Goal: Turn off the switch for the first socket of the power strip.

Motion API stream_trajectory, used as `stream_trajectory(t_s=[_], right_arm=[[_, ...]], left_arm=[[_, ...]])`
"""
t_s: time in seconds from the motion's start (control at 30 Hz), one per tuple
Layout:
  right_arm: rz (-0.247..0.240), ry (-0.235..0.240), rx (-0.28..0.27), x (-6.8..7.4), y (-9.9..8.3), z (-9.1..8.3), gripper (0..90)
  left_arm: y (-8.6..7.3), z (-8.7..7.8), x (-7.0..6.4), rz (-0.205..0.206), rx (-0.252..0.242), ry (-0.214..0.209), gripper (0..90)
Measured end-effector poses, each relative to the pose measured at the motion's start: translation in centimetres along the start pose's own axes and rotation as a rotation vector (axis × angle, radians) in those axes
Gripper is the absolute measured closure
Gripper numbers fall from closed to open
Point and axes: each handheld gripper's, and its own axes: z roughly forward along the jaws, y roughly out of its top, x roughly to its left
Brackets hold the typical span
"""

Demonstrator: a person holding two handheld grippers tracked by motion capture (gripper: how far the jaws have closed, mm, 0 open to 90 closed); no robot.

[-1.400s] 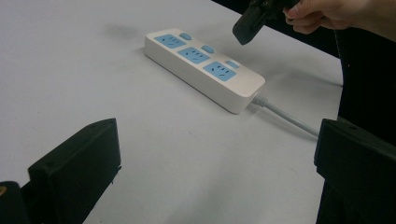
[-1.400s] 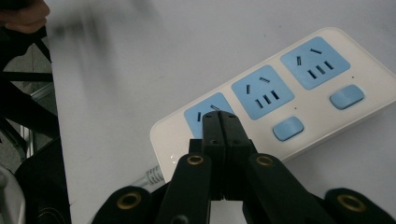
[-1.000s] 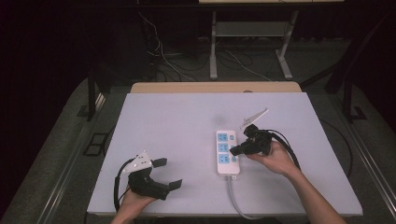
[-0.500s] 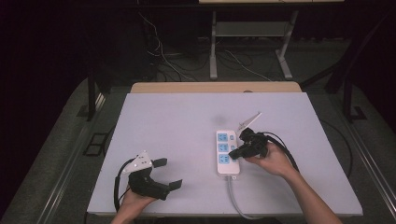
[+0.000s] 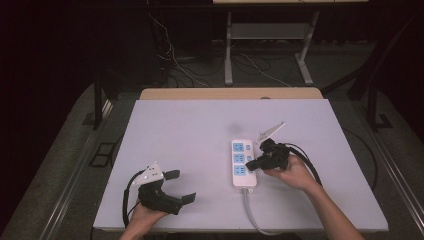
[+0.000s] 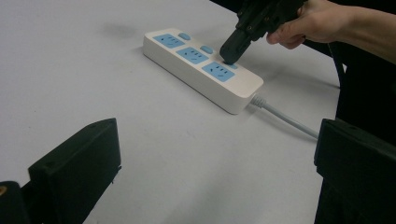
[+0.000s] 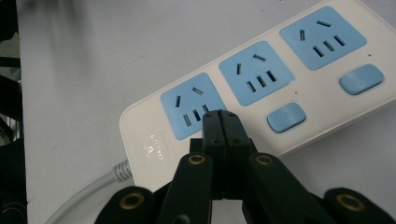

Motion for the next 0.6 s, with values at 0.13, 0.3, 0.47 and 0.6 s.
stream_trajectory(t_s=[0.13,0.3,0.47,0.6], right_arm=[[-0.008,-0.006,0.013,0.1,0.1,0.08,90.0],[-0.007,-0.006,0.006,0.12,0.03,0.06,90.0],[-0.035,-0.019,0.012,0.32,0.12,0.03,90.0],[-0.039,-0.012,0.01,0.39,0.5,-0.39,90.0]], left_arm=[[-0.02,-0.03,0.04,-0.003,0.0,0.002,0.0],[-0.03,-0.05,0.05,-0.002,0.0,0.002,0.0],[-0.02,-0.03,0.09,-0.002,0.002,0.0,0.0],[-0.02,-0.02,0.16,0.0,0.003,0.005,0.0]])
